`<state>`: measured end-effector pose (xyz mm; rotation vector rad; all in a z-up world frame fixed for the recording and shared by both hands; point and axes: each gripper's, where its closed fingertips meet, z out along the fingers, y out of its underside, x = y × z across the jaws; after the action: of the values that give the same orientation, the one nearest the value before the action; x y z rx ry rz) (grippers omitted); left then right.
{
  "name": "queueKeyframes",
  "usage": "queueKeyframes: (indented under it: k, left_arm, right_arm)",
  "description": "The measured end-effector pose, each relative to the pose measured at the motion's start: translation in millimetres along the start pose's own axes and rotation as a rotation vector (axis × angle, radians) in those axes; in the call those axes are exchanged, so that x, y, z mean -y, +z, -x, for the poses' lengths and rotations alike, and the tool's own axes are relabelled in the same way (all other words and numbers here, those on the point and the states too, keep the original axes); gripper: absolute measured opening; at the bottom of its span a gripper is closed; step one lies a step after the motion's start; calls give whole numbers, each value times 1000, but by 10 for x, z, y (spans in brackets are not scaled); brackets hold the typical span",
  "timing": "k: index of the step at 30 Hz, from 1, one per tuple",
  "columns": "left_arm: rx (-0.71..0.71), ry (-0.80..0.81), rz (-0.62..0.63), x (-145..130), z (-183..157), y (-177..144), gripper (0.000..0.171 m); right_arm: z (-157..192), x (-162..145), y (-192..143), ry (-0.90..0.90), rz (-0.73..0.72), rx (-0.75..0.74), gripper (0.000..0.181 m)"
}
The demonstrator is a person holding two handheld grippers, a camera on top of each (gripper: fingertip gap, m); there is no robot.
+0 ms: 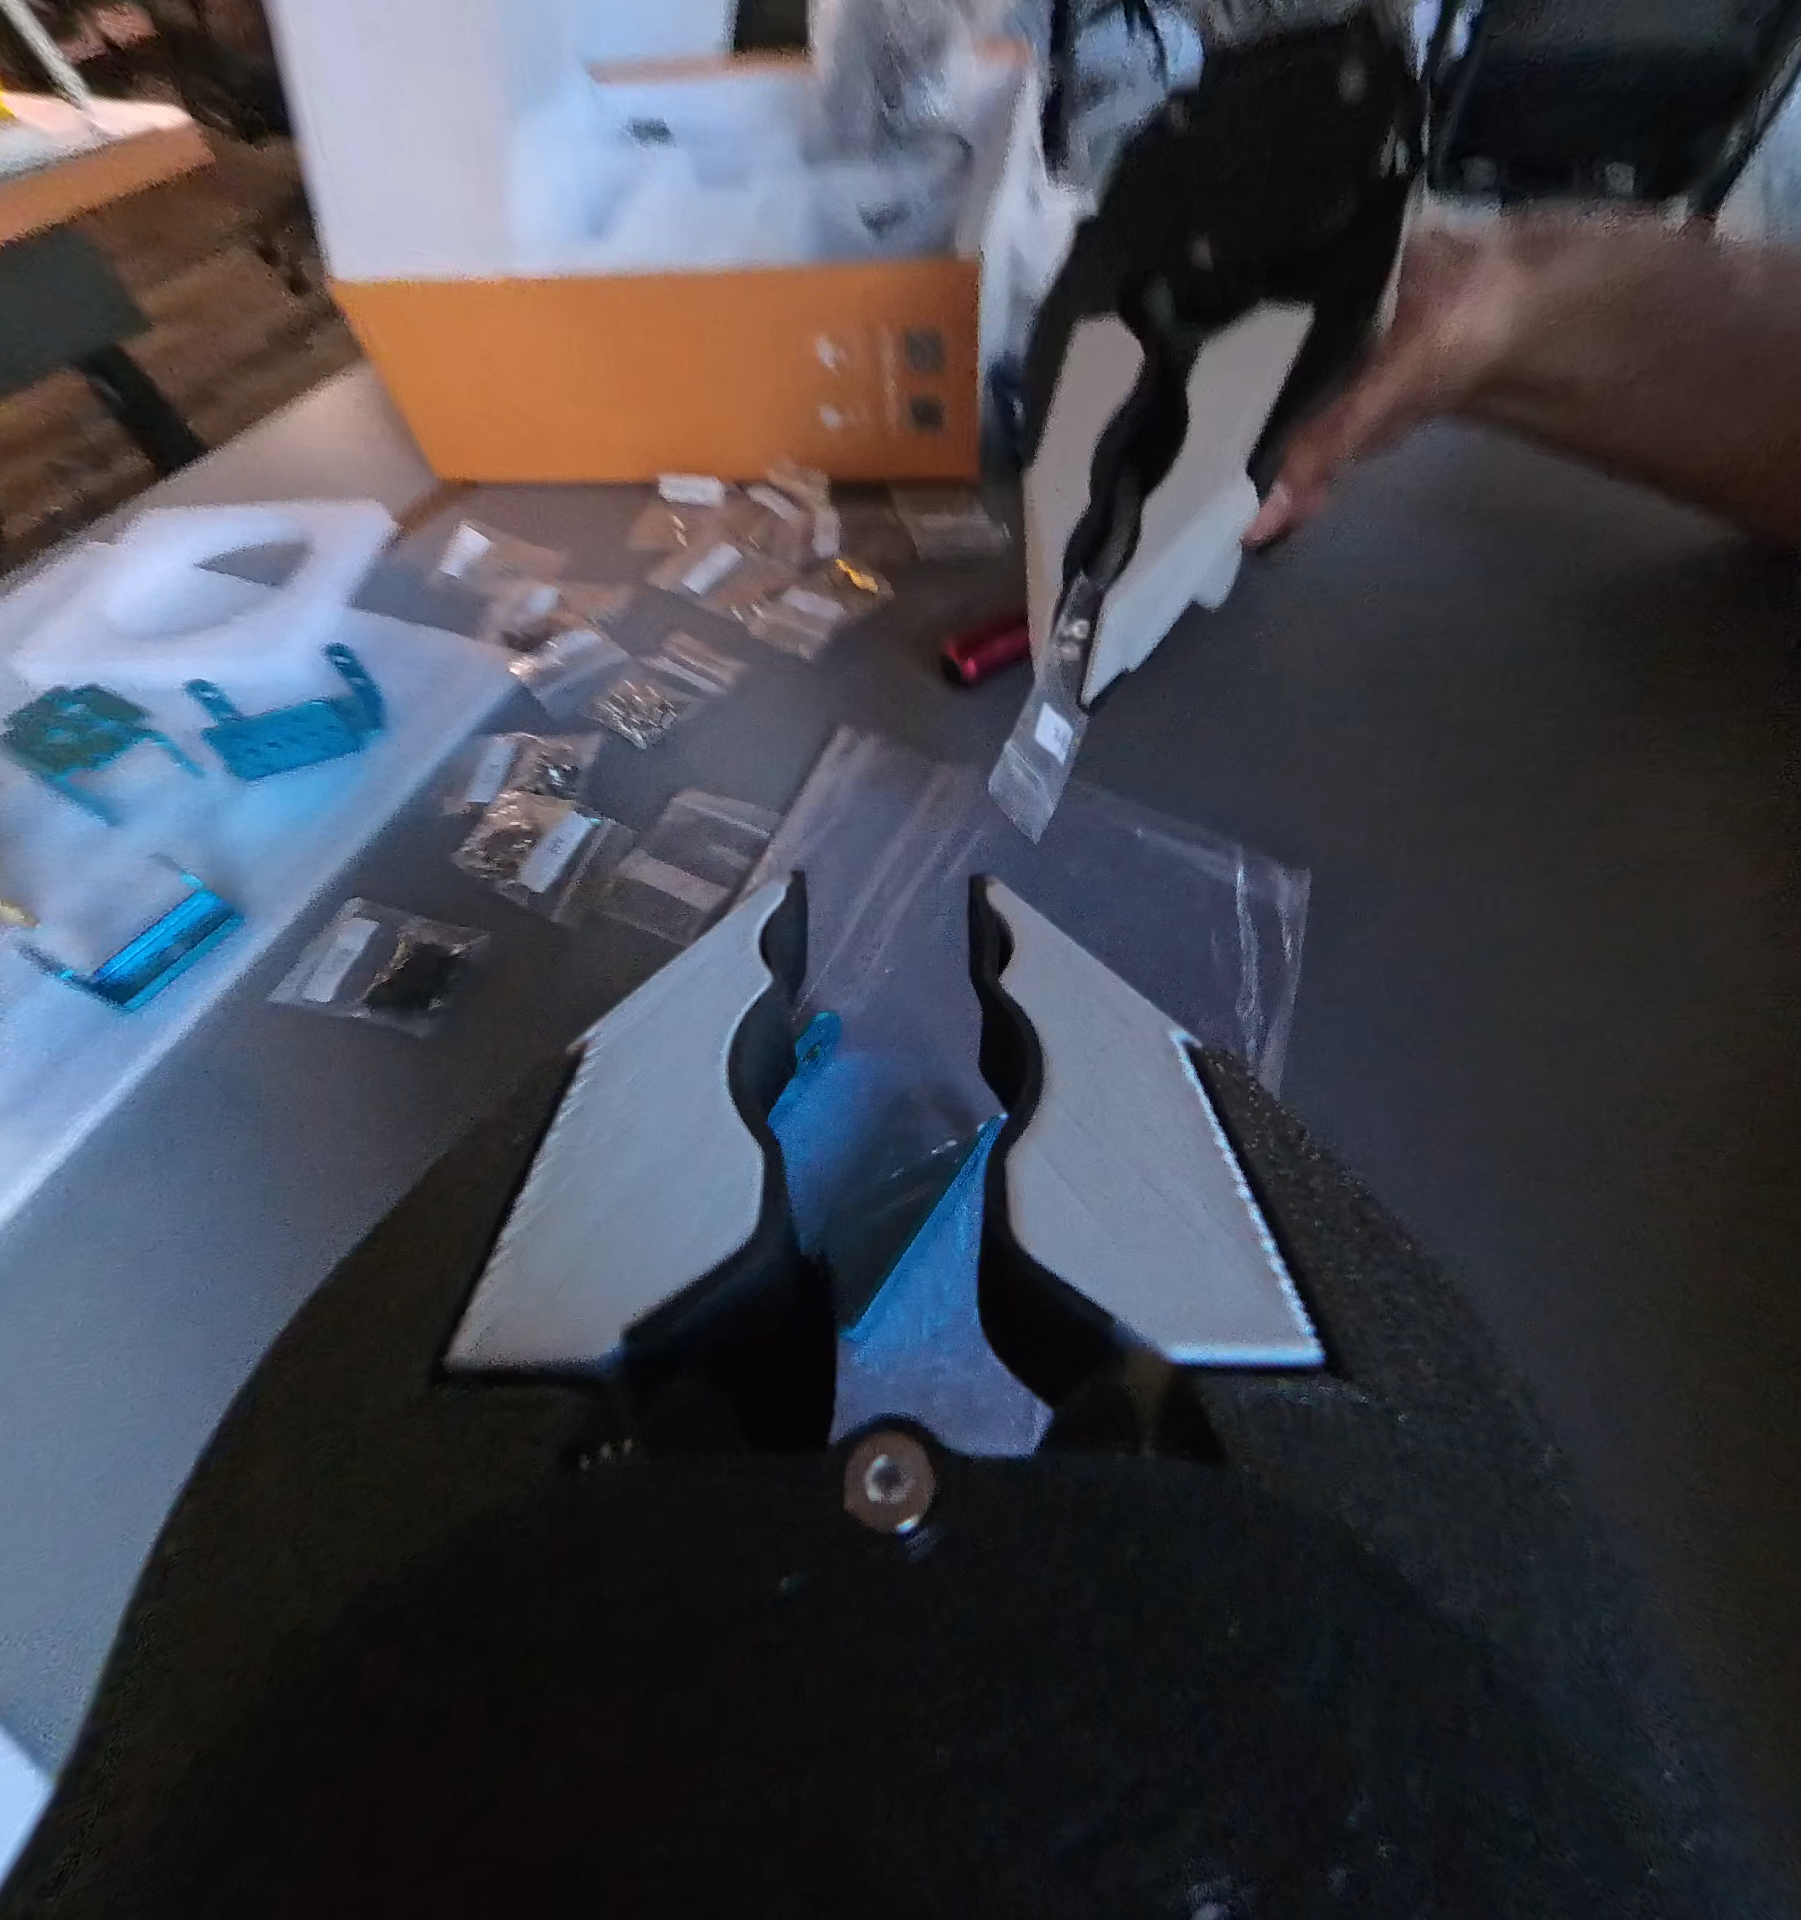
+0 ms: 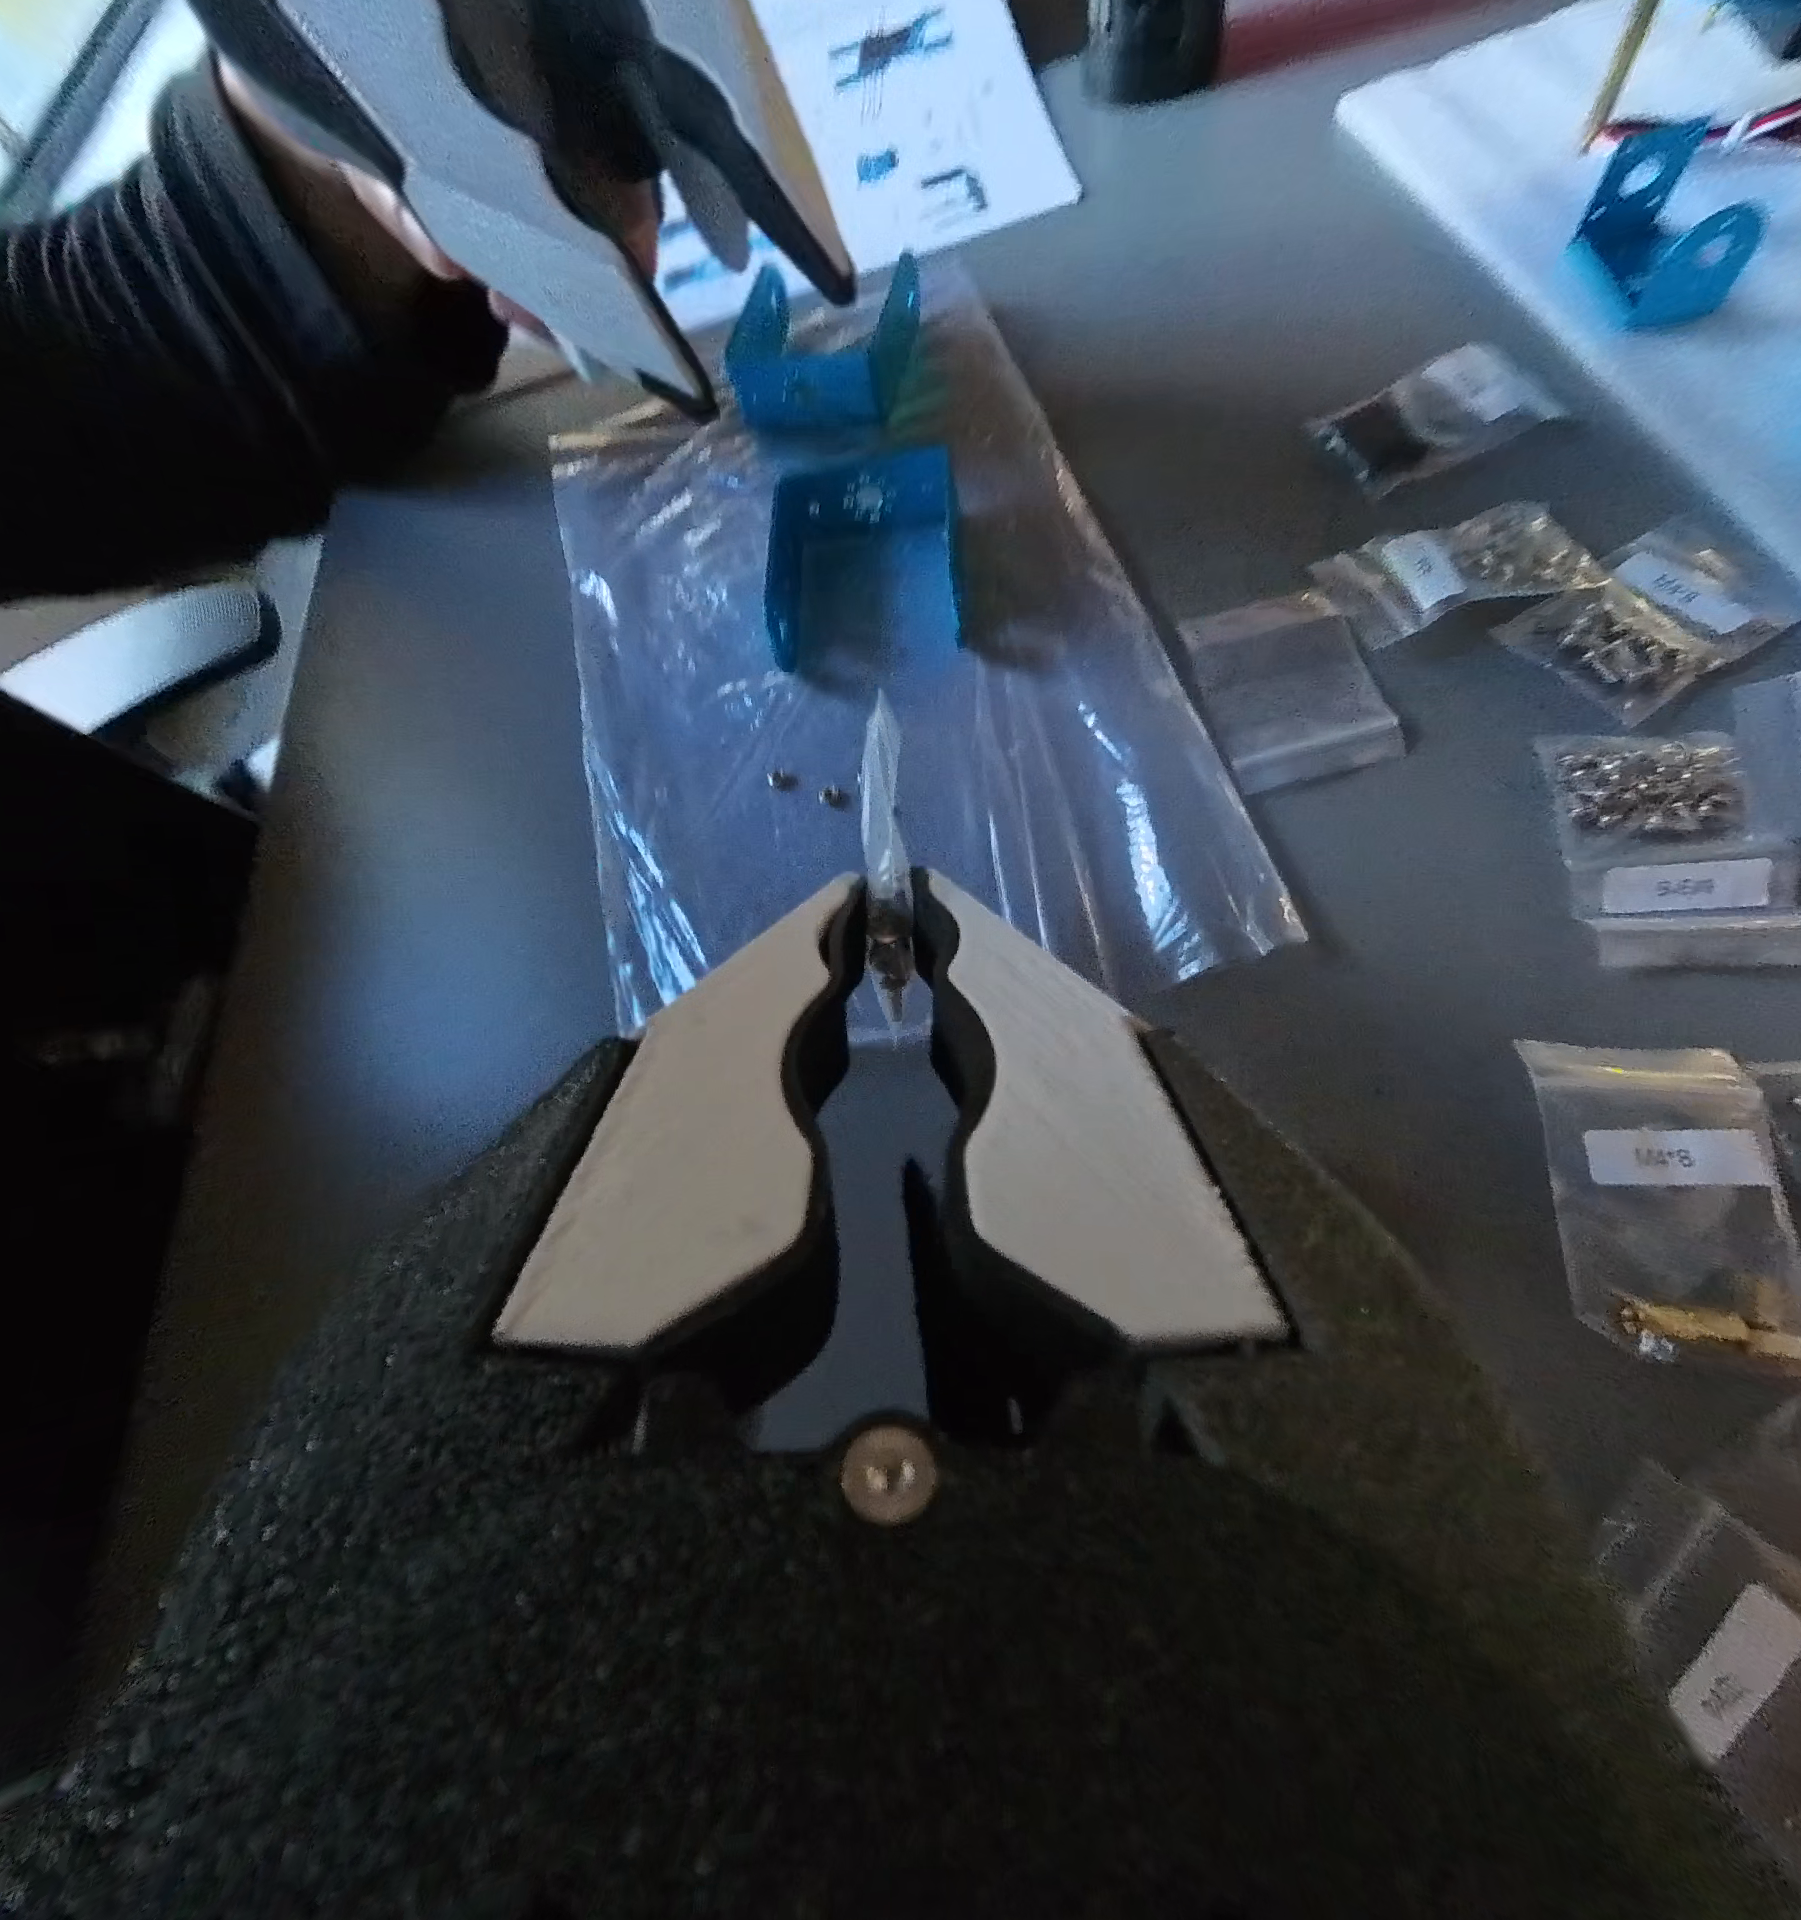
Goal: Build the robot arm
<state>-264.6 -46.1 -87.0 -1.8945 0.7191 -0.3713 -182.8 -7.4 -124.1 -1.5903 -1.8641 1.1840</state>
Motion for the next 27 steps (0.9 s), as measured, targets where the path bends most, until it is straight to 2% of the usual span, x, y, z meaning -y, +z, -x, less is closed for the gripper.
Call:
queueKeyframes:
  k: [4, 8, 11, 14, 22, 27]
  left_arm:
    - [-163, 39, 136, -90, -232, 352, 29]
    - [-257, 50, 188, -54, -317, 621, 28]
    - [-348, 44, 213, -60, -435, 719, 19]
    - [-358, 90, 225, -95, -467, 769, 1]
    - [-381, 116, 193, -106, -527, 746, 0]
    - [-434, -3, 127, -22, -493, 720, 0]
  right_arm:
    - [52, -56, 86, -46, 41, 61, 7]
    - [73, -60, 133, -49, 27, 73, 7]
    - [66, -64, 136, -46, 21, 75, 7]
    - [62, -89, 146, -41, 31, 82, 7]
    - [73, -218, 117, -105, 87, 51, 9]
    - [42, -175, 34, -109, 46, 24, 8]
